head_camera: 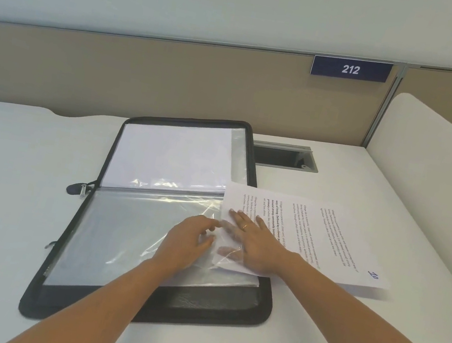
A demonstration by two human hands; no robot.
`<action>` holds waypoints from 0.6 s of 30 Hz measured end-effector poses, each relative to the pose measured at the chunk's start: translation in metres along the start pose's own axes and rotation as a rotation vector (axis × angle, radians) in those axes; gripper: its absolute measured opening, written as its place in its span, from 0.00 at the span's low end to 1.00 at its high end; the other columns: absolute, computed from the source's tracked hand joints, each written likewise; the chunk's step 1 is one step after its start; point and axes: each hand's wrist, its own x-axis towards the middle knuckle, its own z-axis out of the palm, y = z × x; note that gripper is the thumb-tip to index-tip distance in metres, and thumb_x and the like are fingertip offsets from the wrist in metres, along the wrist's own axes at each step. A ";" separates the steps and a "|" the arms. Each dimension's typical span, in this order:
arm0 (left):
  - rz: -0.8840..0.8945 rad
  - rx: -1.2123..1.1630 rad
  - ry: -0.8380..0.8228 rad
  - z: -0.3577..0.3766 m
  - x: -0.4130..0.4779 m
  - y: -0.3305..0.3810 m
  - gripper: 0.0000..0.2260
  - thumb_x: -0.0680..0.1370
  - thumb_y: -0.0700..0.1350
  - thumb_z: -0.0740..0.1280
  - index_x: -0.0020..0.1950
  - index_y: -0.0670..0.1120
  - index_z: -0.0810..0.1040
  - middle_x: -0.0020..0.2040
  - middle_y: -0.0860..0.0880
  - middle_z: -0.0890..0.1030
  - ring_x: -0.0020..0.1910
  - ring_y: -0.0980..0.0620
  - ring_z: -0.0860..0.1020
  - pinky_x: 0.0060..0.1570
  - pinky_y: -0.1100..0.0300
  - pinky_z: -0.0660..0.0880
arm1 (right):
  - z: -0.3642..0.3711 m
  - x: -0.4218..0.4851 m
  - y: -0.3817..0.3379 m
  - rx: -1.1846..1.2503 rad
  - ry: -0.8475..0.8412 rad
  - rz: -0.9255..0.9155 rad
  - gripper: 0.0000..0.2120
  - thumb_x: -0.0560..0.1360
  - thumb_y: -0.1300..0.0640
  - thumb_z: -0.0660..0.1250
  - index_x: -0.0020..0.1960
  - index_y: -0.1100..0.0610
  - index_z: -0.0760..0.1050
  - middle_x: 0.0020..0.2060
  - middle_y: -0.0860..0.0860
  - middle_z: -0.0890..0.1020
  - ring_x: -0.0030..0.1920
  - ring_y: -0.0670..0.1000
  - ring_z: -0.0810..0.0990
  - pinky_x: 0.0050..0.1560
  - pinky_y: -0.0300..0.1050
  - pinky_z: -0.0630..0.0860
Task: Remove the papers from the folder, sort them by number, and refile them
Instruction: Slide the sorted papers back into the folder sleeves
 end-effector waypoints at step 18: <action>0.272 0.144 -0.284 -0.024 0.044 0.034 0.10 0.79 0.40 0.63 0.57 0.43 0.80 0.58 0.49 0.80 0.55 0.52 0.77 0.45 0.82 0.62 | -0.029 -0.014 -0.018 0.358 0.090 -0.047 0.05 0.79 0.59 0.61 0.50 0.60 0.72 0.36 0.39 0.64 0.34 0.37 0.65 0.40 0.26 0.63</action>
